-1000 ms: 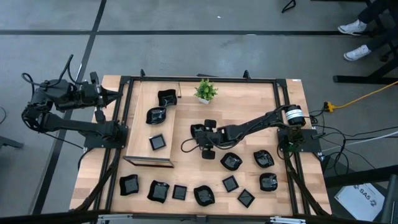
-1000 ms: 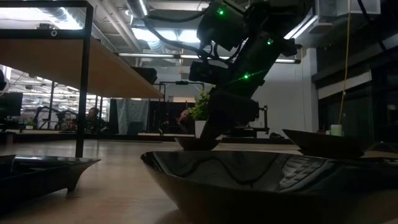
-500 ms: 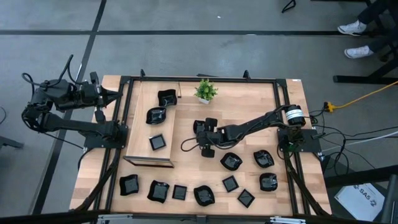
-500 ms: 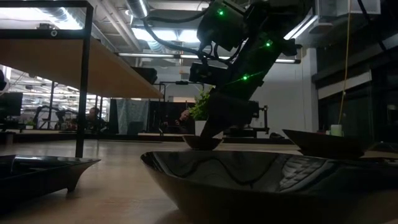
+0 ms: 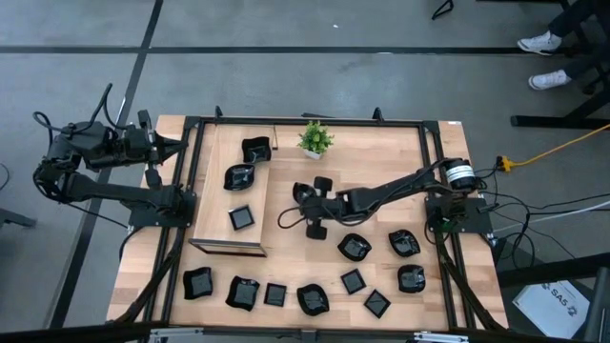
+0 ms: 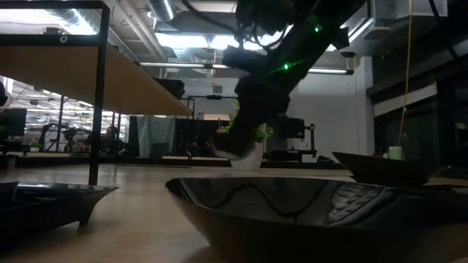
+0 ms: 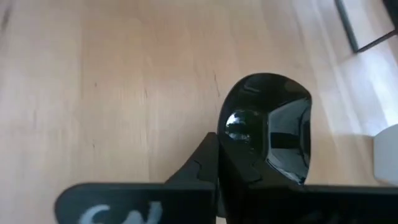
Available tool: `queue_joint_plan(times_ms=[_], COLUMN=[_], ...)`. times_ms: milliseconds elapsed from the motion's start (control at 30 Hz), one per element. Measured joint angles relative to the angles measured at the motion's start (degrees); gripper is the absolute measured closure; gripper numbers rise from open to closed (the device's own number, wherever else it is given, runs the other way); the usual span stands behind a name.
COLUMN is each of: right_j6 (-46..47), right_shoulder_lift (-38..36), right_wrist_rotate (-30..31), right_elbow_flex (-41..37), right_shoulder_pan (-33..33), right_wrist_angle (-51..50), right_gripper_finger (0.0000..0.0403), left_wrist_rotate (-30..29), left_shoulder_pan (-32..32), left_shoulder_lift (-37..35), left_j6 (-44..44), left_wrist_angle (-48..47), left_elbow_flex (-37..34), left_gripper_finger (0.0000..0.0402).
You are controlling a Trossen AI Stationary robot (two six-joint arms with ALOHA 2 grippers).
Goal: Pick & Place Mini shaped plates
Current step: Stack the black leaf shape bowl on top of the black leaf shape bowl on the shelf
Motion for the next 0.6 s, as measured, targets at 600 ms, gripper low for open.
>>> queue_joint_plan(times_ms=[600], right_j6=[-0.3], right_shoulder_lift=[-7.2], right_wrist_rotate=[-5.4], right_elbow_flex=[5.1], right_shoulder_pan=[-1.1], right_wrist_angle=[1.1], right_gripper_finger=[0.0402], left_wrist_rotate=[0.0], left_shoulder_pan=[0.0], left_shoulder_lift=[0.0], left_j6=[0.0], left_wrist_angle=[0.0], left_elbow_flex=[0.0], left_gripper_finger=[0.0398])
